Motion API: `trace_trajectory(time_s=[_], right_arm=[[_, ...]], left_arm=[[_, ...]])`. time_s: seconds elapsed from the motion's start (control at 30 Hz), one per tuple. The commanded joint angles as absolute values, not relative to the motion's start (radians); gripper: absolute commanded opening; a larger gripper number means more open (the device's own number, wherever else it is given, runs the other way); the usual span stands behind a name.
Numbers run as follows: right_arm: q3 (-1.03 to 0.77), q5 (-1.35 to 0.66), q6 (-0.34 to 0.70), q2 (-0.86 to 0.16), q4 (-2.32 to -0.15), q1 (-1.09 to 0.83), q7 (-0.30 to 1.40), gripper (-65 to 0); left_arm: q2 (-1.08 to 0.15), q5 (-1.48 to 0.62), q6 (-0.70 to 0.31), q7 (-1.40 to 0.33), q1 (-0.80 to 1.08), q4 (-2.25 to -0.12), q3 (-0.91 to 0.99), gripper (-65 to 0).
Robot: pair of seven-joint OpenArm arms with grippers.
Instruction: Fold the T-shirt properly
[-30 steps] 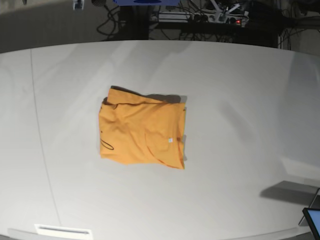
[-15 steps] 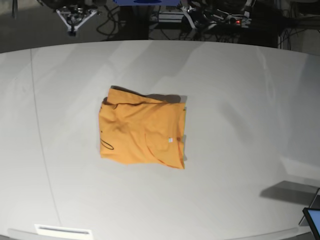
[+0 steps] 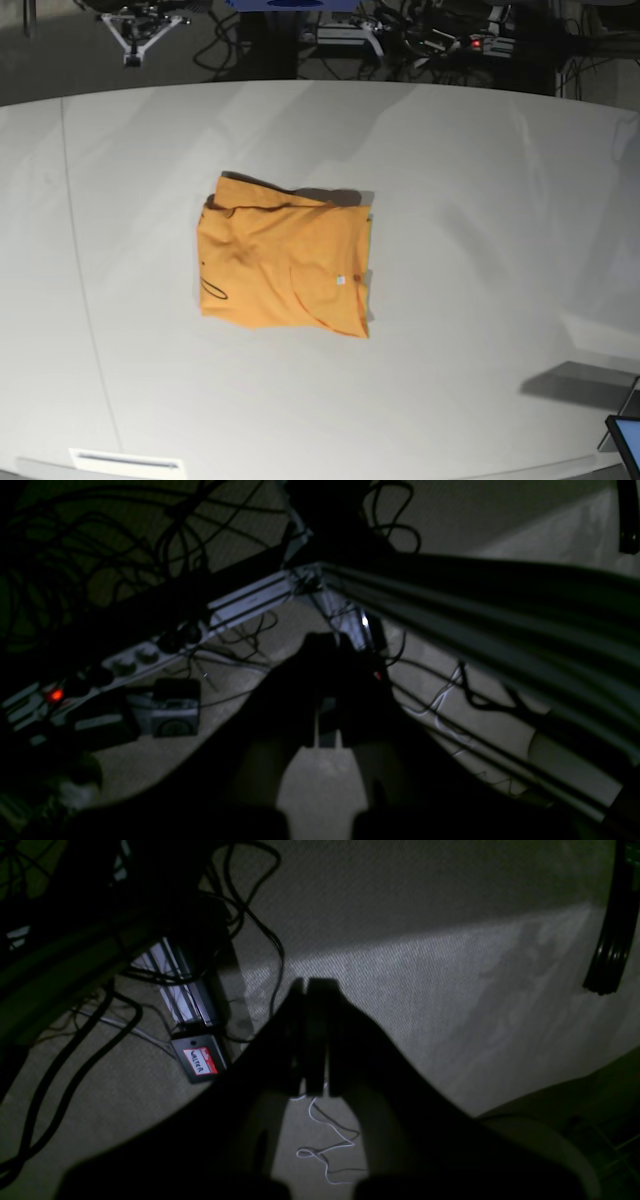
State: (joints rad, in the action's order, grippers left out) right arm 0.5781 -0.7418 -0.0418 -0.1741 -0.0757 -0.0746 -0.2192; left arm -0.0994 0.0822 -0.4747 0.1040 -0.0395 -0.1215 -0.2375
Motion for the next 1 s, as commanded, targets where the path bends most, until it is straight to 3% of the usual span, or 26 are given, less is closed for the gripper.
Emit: trace_trajectory(time_s=[0.0,0.97], right_arm=[[0.578,-0.743,-0.045,-0.185,-0.074,-0.079,-0.229,-64.7],[0.579,-0.743,-0.045,-0.185,-0.074,-0.079,-0.225,-64.7]], left_arm=[[-0.094,0.084,-0.484,0.113,-0.042,-0.125,-0.237,-65.0],[-0.077,0.084,-0.484,0.111,-0.041,-0.119,-0.237,-65.0]])
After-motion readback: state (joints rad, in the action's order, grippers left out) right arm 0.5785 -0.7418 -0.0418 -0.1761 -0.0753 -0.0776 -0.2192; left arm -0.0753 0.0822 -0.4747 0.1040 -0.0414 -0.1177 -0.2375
